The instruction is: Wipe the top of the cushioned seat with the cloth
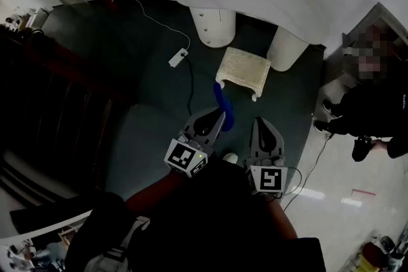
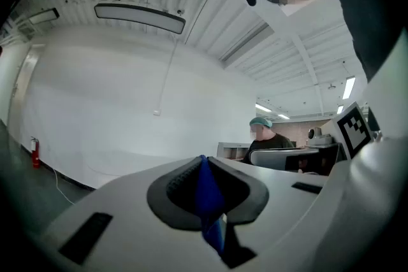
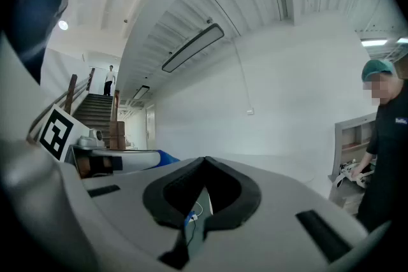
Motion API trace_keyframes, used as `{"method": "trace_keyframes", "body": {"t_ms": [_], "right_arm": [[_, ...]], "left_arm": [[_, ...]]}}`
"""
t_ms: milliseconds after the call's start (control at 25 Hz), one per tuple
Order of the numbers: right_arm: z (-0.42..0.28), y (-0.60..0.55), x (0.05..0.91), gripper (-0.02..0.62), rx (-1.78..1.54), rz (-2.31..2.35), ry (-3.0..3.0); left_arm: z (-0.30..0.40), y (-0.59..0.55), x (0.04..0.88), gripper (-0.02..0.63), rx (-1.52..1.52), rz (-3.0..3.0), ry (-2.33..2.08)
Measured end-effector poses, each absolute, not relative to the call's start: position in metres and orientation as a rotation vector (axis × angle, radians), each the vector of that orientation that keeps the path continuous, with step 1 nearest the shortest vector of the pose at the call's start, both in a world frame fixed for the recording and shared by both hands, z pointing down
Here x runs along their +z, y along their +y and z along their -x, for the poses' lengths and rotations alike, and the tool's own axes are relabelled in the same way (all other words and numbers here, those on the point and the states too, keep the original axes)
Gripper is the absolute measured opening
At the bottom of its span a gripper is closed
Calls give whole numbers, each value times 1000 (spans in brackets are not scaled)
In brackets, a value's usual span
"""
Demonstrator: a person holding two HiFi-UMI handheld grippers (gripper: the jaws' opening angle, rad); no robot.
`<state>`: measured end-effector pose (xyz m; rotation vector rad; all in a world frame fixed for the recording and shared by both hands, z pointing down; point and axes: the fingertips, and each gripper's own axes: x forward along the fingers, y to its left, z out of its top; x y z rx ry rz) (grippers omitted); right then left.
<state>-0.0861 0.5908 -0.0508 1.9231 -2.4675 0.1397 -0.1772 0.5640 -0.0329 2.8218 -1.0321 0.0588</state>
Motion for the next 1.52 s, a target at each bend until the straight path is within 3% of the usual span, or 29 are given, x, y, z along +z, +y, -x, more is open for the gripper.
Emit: {"method": "trace_keyframes", "body": {"t_ms": [560, 1520], "right_arm": [[85, 537, -31, 37, 282, -2023, -2417], [145, 231, 11, 37, 371, -2035, -2113]], "left_arm": [[184, 499, -13, 35, 7, -2773, -981], [267, 168, 40, 35, 98, -2653, -807]]}}
